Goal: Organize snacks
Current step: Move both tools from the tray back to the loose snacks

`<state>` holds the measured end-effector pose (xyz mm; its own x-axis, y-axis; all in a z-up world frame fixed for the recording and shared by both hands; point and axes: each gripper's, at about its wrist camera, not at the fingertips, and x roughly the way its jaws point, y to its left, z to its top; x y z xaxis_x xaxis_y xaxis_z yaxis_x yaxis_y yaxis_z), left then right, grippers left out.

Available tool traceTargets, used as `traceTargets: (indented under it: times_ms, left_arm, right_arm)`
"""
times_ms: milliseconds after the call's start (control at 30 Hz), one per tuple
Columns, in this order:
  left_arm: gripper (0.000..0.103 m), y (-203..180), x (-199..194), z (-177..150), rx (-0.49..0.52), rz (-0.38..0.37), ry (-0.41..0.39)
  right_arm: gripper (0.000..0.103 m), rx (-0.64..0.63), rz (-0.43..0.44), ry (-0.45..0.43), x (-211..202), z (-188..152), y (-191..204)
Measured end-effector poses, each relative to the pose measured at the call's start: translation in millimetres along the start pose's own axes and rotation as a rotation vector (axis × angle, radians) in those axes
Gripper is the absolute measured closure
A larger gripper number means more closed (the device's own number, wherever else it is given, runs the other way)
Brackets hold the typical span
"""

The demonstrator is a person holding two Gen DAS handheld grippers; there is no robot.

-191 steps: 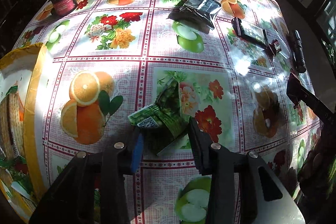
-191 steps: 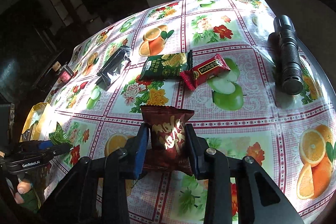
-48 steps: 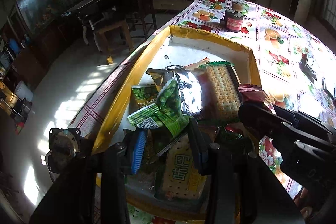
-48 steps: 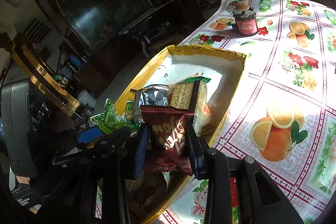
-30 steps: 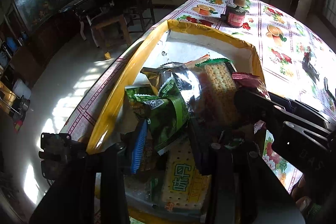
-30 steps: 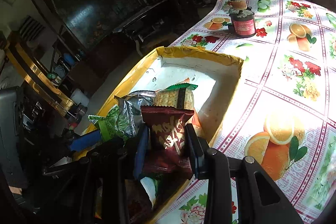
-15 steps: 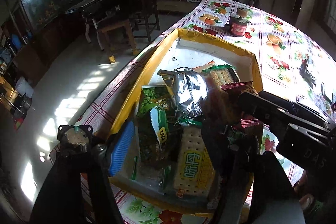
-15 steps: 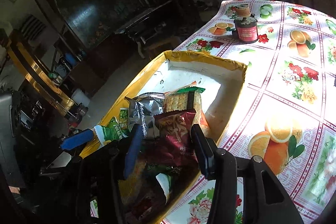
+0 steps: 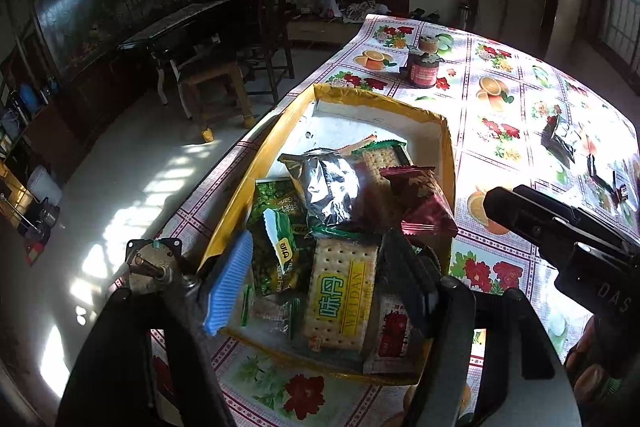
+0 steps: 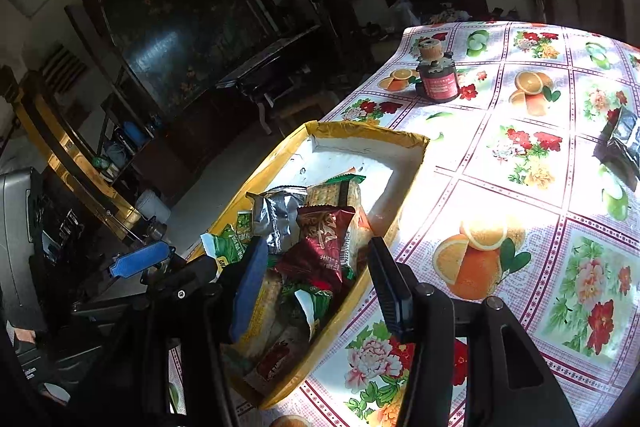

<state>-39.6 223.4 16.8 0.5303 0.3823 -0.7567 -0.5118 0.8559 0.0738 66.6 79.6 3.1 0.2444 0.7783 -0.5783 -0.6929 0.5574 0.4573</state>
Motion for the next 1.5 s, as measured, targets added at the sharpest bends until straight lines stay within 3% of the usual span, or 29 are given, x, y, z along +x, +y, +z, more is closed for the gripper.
traceTargets:
  times_ms: [433, 967, 1033, 1133, 1300, 1500]
  left_arm:
    - [0.033, -46.4, -18.4, -2.1, 0.082, -0.023, -0.018]
    - [0.033, -70.6, -36.1, -9.5, 0.135, -0.037, -0.041]
    - [0.026, -74.4, -37.0, -9.0, 0.143, -0.045, -0.043]
    - [0.019, -88.4, -39.1, -5.1, 0.170, -0.077, -0.060]
    - [0.017, -134.9, -30.7, 13.4, 0.238, -0.153, -0.078]
    - [0.016, -208.4, 5.2, 47.3, 0.318, -0.249, -0.040]
  right_arm:
    - [0.048, 0.125, -0.096, -0.067, -56.2, -19.2, -65.1]
    - [0.041, 0.115, -0.109, -0.065, -78.6, -37.3, -73.8]
    - [0.040, 0.107, -0.123, -0.071, -81.8, -39.1, -76.3]
    - [0.036, 0.134, -0.175, -0.080, -90.3, -41.5, -94.5]
    - [0.036, 0.233, -0.318, -0.109, -115.1, -40.8, -151.2]
    - [0.035, 0.379, -0.517, -0.154, -152.8, -31.4, -234.2]
